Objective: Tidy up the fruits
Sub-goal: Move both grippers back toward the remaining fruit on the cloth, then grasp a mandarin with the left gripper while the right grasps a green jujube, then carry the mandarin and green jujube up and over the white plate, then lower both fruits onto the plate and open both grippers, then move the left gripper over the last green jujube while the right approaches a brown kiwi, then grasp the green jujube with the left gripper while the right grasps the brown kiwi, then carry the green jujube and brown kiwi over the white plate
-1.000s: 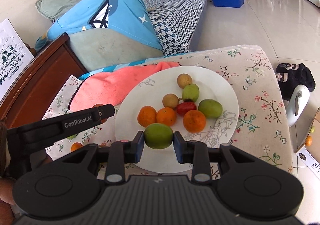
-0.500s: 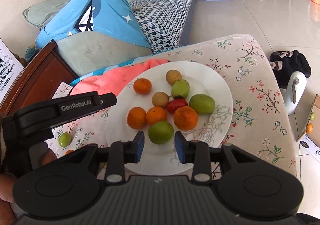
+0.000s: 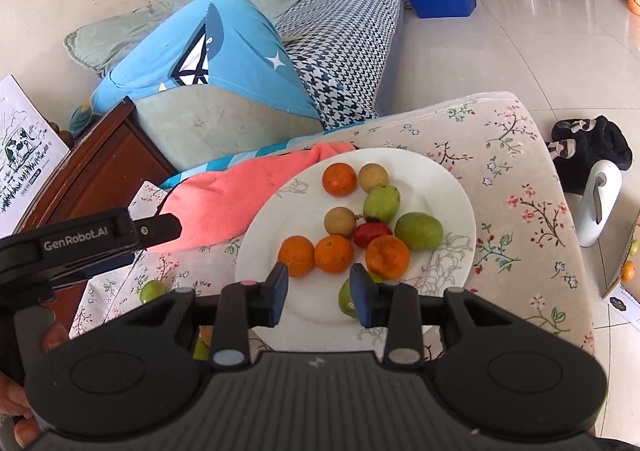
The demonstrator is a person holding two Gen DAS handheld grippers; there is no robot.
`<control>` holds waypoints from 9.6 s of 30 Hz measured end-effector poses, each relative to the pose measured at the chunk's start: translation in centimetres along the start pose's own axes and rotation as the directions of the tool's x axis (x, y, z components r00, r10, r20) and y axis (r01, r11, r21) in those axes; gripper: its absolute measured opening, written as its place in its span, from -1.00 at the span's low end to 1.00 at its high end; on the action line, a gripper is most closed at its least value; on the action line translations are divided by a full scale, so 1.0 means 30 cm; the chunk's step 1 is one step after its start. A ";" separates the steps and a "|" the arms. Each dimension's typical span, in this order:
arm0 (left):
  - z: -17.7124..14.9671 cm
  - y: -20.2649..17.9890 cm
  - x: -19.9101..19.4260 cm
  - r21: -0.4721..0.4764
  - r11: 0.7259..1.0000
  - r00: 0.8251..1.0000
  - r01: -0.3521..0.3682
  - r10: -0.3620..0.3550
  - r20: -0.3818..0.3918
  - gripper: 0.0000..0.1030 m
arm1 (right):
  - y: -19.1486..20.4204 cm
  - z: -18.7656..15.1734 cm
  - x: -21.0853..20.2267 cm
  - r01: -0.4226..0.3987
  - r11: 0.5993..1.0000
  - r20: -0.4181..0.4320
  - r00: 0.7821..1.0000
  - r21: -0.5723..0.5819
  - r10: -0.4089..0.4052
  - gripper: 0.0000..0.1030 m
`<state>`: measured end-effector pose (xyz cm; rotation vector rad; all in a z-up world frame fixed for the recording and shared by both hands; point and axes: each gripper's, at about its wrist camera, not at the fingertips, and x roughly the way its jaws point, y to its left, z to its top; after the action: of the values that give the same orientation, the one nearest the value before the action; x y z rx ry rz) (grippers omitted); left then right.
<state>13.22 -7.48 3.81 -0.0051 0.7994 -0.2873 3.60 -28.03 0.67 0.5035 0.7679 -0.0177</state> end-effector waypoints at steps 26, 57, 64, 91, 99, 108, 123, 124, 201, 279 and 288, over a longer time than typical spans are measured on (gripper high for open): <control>-0.027 0.224 -0.061 -0.121 0.985 0.992 -0.120 0.114 -0.052 0.49 | 0.177 -0.098 0.034 -0.144 0.955 -0.079 0.989 -0.259 0.128 -0.31; -0.136 0.212 0.104 -0.112 0.988 0.984 -0.110 0.092 -0.153 0.50 | 0.309 -0.227 0.184 -0.137 0.934 -0.140 0.986 -0.331 0.095 -0.31; -0.148 0.194 0.118 -0.116 0.990 0.987 -0.082 0.064 -0.147 0.50 | 0.320 -0.228 0.190 -0.131 0.935 -0.127 0.987 -0.329 0.093 -0.27; -0.156 0.157 0.146 -0.161 0.987 0.992 -0.001 -0.020 -0.128 0.40 | 0.333 -0.245 0.183 -0.108 0.917 -0.111 0.991 -0.384 0.070 -0.44; -0.167 0.134 0.155 -0.104 0.995 0.993 0.000 -0.012 -0.114 -0.01 | 0.329 -0.235 0.172 -0.108 0.918 -0.119 0.991 -0.382 0.068 -0.44; -0.179 0.130 0.135 -0.073 0.997 0.995 0.010 -0.018 -0.101 -0.46 | 0.320 -0.231 0.164 -0.110 0.922 -0.120 0.990 -0.371 0.070 -0.44; -0.150 0.166 0.044 -0.081 0.997 1.000 -0.018 0.016 -0.021 -0.46 | 0.305 -0.214 0.102 -0.146 0.916 -0.096 0.988 -0.374 0.119 -0.44; -0.146 0.167 0.040 -0.084 0.996 1.000 -0.020 0.019 -0.015 -0.46 | 0.304 -0.211 0.096 -0.148 0.915 -0.092 0.988 -0.374 0.122 -0.44; -0.028 0.075 -0.061 -0.041 0.999 0.998 0.035 -0.032 0.061 0.28 | 0.118 0.155 0.114 -0.148 0.970 -0.096 0.987 -0.194 0.132 -0.35; -0.112 0.193 0.114 0.102 0.991 0.996 -0.084 0.084 0.003 -0.46 | 0.338 -0.050 0.226 -0.181 0.818 -0.211 0.975 -0.546 0.074 -0.48; -0.091 0.154 0.069 0.095 0.994 0.997 -0.060 0.055 0.048 -0.46 | 0.313 0.016 0.185 -0.160 0.846 -0.146 0.984 -0.509 0.099 -0.48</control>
<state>13.83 -3.30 -0.07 0.1014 0.7389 -0.2701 9.79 -19.04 1.30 0.0355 0.8114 0.3429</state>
